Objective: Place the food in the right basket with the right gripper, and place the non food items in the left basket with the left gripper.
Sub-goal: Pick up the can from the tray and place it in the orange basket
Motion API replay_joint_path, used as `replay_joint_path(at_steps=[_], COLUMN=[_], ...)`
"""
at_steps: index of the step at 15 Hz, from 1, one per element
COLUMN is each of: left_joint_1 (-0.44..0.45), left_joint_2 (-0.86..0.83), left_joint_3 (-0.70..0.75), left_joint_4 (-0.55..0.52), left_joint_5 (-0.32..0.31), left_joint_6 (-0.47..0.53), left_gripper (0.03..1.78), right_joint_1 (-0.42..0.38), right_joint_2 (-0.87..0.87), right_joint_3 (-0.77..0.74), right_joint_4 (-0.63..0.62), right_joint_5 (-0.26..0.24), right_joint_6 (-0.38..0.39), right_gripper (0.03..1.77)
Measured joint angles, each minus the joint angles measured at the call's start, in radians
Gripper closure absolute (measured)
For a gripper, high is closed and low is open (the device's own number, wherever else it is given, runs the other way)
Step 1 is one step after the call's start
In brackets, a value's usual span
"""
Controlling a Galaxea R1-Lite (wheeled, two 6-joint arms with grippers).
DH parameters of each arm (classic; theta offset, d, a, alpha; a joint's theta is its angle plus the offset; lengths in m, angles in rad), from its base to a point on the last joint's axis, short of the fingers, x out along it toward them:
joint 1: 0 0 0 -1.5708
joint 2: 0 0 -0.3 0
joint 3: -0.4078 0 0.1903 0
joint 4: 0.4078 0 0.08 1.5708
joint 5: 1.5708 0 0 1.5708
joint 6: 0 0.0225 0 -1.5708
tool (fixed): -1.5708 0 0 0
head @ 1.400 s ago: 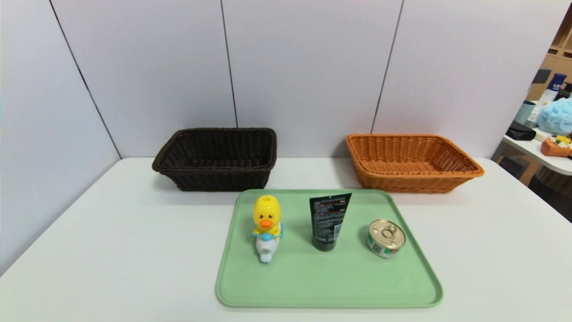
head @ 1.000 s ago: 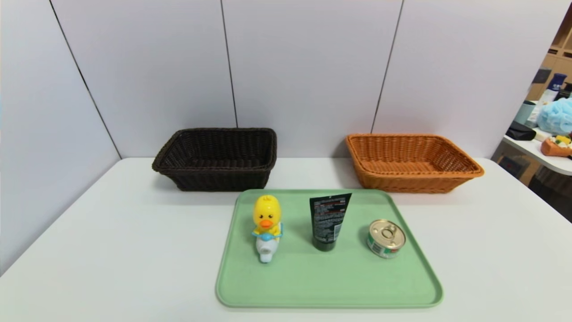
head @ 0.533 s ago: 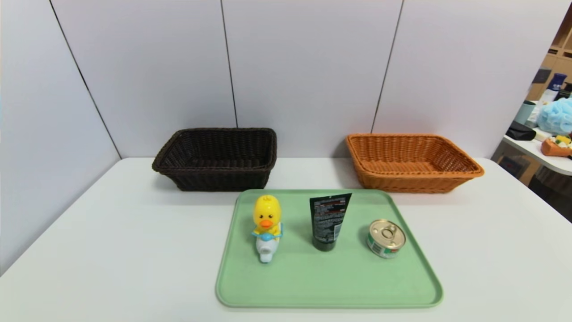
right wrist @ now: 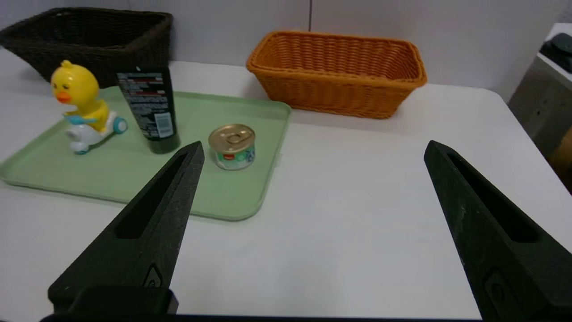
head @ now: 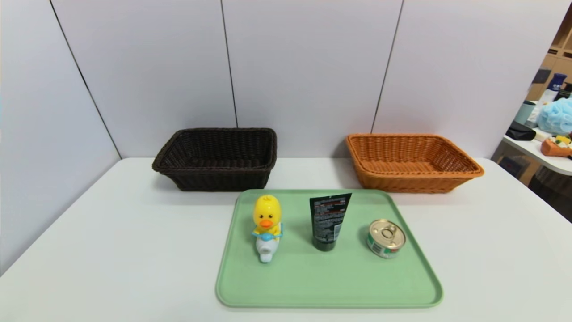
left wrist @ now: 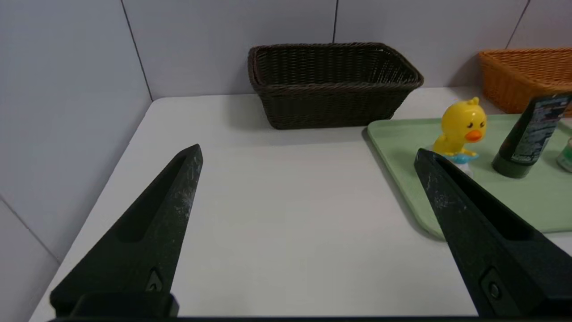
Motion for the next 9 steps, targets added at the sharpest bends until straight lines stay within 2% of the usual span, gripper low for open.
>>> replay_joint_path(at_steps=[5,9], left_joint_1=[-0.001,-0.01], left_joint_2=[0.335,0.527], left_joint_3=[-0.154,-0.222], left_joint_4=[-0.237,-0.274], left_joint_5=[-0.06,-0.092], left_joint_6=[0.034,0.057], left_gripper=[0.12,0.12], right_joint_1=[-0.001,0.008], right_joint_2=[0.274,0.496], right_joint_3=[-0.243,-0.378], right_joint_4=[-0.069,-0.076], right_joint_5=[0.106,0.198], right_joint_6=[-0.039,-0.064], right_gripper=[0.1,0.1])
